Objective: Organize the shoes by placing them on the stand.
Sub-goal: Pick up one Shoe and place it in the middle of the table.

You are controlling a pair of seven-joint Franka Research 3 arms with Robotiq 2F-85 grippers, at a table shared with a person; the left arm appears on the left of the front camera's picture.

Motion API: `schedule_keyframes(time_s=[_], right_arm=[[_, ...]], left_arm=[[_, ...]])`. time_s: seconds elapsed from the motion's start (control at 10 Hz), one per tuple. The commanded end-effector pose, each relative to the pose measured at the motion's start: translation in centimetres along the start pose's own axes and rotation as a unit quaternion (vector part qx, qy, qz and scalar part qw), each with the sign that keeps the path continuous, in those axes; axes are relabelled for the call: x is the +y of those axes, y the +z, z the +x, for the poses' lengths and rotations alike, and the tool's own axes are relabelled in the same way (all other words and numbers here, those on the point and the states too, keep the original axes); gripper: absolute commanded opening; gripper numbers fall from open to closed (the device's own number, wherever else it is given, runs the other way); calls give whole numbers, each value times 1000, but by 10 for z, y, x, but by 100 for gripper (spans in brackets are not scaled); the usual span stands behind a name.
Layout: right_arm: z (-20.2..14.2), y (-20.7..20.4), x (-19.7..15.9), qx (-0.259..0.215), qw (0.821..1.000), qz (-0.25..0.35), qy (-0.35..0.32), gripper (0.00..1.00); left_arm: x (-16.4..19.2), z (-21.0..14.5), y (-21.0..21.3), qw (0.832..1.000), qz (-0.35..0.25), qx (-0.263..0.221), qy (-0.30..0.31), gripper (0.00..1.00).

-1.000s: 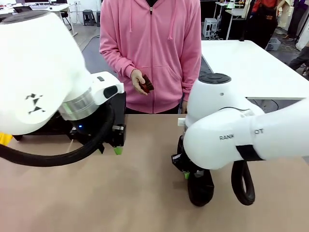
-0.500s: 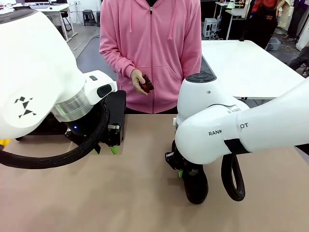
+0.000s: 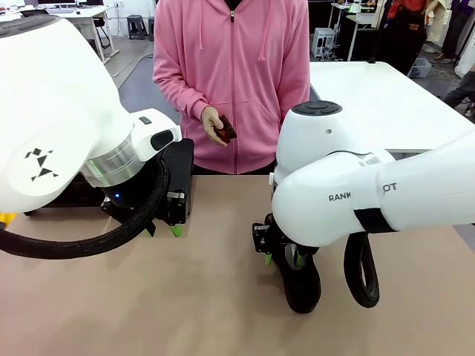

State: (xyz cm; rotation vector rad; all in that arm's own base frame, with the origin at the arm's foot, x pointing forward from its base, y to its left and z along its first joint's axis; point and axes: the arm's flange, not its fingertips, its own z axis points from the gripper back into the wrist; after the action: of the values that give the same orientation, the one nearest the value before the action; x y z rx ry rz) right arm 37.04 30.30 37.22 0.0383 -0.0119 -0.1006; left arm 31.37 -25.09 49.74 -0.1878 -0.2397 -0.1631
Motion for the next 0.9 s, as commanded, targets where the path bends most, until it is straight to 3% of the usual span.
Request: schedule_keyframes(time_s=[0.0, 0.1, 0.2, 0.8], right_arm=[[-24, 23, -11, 16, 1000, 11, -3, 100], [-35, 35, -17, 30, 999, 14, 6, 100], [-10, 11, -1, 6, 1000, 3, -5, 100], [-10, 11, -1, 6, 1000, 3, -5, 100]], left_arm=[[2, 1, 1, 1000, -1, 1, -5, 51], [2, 1, 1, 1000, -1, 1, -5, 51], [2, 1, 1, 1000, -1, 1, -5, 51], [2, 1, 1, 1000, -1, 1, -5, 51]])
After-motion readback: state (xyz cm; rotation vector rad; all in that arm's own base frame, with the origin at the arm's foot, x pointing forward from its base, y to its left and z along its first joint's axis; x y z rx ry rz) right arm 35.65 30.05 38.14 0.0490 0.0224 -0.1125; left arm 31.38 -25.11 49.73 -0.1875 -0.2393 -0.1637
